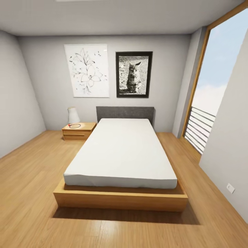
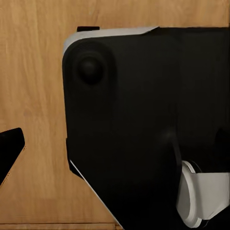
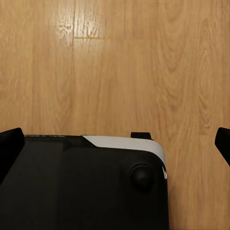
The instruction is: In the bedroom, organize the workspace by keeping the computer under the desk, ensuring the monitor is on the desk, placing the keyboard on the desk next to the monitor, placing the mouse on the desk next to the keyboard, moving the folder from the swivel chair onto the desk next to the mouse, stacking the notebook on top of the folder with the pen on top of the notebook, and positioning the swivel chair next to the desk.
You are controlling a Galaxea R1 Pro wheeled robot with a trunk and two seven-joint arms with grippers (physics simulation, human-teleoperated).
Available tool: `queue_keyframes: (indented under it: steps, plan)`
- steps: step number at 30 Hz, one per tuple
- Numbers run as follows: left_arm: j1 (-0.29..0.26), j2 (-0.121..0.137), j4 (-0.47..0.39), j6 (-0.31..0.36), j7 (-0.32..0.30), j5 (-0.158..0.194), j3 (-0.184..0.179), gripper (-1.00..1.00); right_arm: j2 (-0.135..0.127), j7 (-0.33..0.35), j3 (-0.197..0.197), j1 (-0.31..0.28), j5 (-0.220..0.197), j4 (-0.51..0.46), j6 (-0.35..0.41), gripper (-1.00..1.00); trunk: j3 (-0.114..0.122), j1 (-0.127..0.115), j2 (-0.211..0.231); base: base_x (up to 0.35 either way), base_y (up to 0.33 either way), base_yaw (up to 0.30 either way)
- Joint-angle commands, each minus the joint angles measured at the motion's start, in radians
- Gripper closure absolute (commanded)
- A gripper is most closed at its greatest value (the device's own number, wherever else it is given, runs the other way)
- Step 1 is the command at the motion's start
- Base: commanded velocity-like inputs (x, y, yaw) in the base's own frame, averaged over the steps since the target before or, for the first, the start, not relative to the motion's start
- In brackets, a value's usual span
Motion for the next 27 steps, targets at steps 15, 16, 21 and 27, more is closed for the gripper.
queue_keyframes:
  steps: [15,16,21,27]
  plan:
    - [0.000,0.042,-0.106,-0.151,-0.004,0.010,0.020,-1.00,-0.001,0.000,0.000,-0.001,0.002,-0.024,-0.003,-1.00,0.018,-0.023,0.041,0.150,0.000,0.000]
    - [0.000,0.043,-0.099,-0.166,-0.005,0.010,0.021,-1.00,0.000,0.000,0.000,-0.001,0.002,-0.024,-0.003,-1.00,0.018,-0.023,0.041,0.324,0.000,0.000]
    - [0.000,0.049,-0.053,-0.249,-0.007,0.014,0.027,-1.00,-0.001,0.000,0.000,-0.001,0.003,-0.024,-0.004,-1.00,0.018,-0.023,0.041,0.325,0.000,0.000]
    - [0.000,0.050,-0.045,-0.262,-0.006,0.015,0.028,-1.00,0.001,-0.004,-0.003,-0.001,-0.001,-0.025,-0.090,-1.00,0.018,-0.023,0.041,0.046,0.000,0.198]
